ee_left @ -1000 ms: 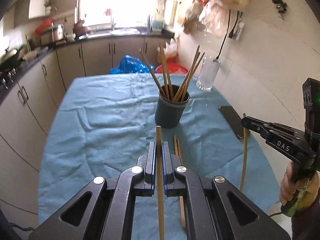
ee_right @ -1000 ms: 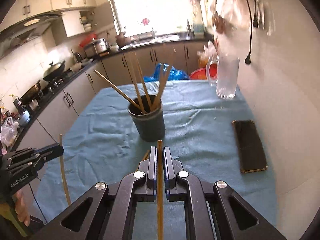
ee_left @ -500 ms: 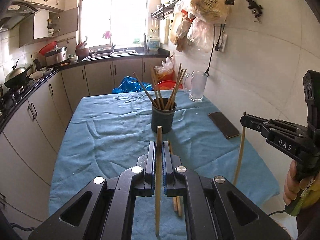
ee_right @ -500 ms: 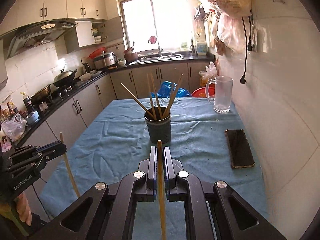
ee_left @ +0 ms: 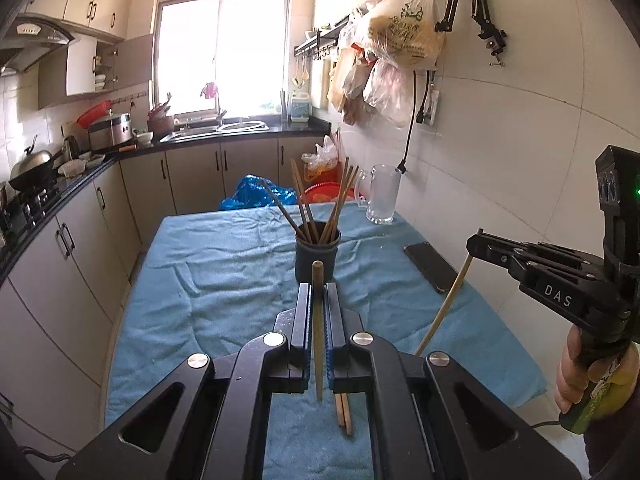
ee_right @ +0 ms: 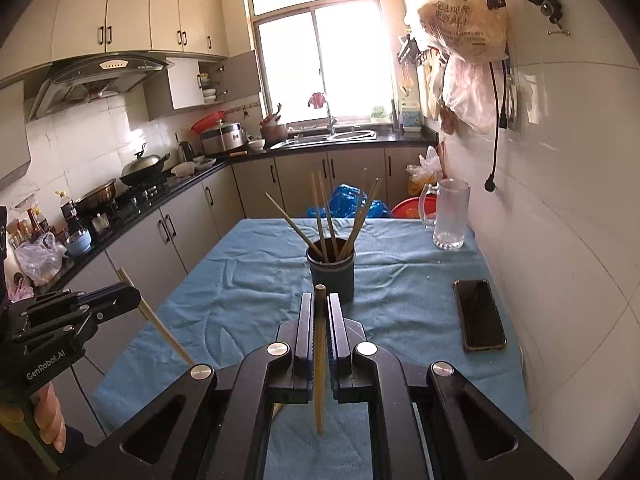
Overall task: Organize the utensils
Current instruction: 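Lift both chopsticks and carry them over the black cup, then lower the chopsticks into the black cup and open both grippers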
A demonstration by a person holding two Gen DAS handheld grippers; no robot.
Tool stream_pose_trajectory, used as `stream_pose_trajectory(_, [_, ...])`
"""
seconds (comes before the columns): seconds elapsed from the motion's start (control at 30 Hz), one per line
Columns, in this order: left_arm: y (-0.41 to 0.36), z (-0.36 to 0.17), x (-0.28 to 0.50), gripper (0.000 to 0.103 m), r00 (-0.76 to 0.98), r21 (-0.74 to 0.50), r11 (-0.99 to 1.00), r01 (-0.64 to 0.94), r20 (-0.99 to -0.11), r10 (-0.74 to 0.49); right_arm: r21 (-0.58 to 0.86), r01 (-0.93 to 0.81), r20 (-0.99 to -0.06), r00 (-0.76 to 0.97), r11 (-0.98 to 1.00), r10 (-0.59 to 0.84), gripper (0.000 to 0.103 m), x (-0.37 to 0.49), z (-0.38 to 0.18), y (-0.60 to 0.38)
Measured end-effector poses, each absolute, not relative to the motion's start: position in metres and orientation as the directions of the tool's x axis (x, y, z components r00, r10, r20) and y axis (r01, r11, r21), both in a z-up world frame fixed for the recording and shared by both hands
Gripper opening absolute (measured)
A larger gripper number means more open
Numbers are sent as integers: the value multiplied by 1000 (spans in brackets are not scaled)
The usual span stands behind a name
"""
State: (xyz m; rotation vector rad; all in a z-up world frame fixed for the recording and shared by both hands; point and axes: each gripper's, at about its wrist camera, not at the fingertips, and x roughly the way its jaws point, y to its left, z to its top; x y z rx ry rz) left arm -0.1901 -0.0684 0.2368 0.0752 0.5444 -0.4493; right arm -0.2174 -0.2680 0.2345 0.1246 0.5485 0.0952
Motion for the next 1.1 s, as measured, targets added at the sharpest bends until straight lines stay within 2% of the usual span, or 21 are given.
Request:
stream_pose_trajectory(0.53, [-77,275,-128,5,760,-75,895,439,-501,-414,132,-58,-464,879,990,113,6,-171,268,-276])
stream_pose_trajectory(1.1, [-120,339,-7,5,797,-151,904,401,-428,-425,202,-28,-381,919,979,105,6,-63,322,-300])
